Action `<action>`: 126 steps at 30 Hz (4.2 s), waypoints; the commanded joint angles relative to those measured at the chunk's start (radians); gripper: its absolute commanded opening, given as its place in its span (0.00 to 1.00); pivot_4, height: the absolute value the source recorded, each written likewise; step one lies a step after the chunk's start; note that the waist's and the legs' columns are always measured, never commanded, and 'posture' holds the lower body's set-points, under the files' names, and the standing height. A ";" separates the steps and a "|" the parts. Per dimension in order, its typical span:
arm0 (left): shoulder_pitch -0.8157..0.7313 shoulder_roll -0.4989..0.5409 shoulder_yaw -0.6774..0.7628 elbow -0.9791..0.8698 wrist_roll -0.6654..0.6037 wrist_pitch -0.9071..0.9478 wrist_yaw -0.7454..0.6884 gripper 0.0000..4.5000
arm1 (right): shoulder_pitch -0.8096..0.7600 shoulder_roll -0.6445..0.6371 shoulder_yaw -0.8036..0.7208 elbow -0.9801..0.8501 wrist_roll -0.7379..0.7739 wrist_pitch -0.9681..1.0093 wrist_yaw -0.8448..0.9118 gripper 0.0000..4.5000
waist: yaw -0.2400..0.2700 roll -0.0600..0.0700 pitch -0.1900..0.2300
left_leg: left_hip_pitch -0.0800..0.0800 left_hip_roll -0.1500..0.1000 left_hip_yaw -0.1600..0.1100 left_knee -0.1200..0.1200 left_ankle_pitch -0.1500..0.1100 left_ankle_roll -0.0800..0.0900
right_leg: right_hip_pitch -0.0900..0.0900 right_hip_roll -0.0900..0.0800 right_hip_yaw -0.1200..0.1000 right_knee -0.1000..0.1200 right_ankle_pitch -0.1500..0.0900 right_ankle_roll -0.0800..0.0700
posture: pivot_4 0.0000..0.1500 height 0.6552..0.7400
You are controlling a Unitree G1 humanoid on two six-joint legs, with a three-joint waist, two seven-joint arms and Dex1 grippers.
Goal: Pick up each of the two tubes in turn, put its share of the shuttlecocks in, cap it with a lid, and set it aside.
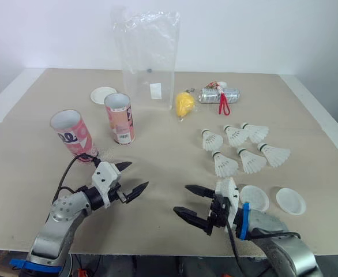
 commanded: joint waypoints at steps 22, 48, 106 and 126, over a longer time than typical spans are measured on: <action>0.120 -0.289 0.184 -0.249 0.120 0.146 0.616 1.00 | -0.794 0.051 0.078 0.752 -0.133 -0.306 0.449 0.99 | -0.023 0.000 0.001 | -0.001 0.000 -0.001 0.002 0.001 0.001 | 0.001 0.002 0.000 0.000 0.005 0.005 | 1.00 1.00; -0.140 -0.197 0.320 0.167 0.077 0.108 0.578 1.00 | -0.845 0.120 0.057 0.846 -0.209 -0.398 0.483 0.99 | -0.029 0.000 0.002 | -0.001 0.000 -0.002 0.000 0.001 0.001 | 0.001 0.003 0.000 0.000 0.005 0.005 | 1.00 1.00; -0.486 0.319 -0.256 0.160 0.090 0.099 -0.527 0.67 | -0.135 0.149 -0.179 -0.341 -0.173 0.395 -0.508 1.00 | -0.024 0.000 0.002 | -0.003 0.000 -0.003 -0.004 -0.003 -0.003 | -0.002 0.002 -0.002 0.001 -0.004 0.001 | 1.00 1.00; -0.734 0.241 -0.429 0.358 0.267 0.093 -0.656 0.67 | -0.046 0.316 -0.223 -0.387 -0.126 0.622 -0.698 1.00 | -0.026 0.000 0.001 | -0.002 0.000 -0.005 -0.001 0.000 0.002 | 0.001 0.002 -0.003 0.002 -0.004 -0.001 | 1.00 1.00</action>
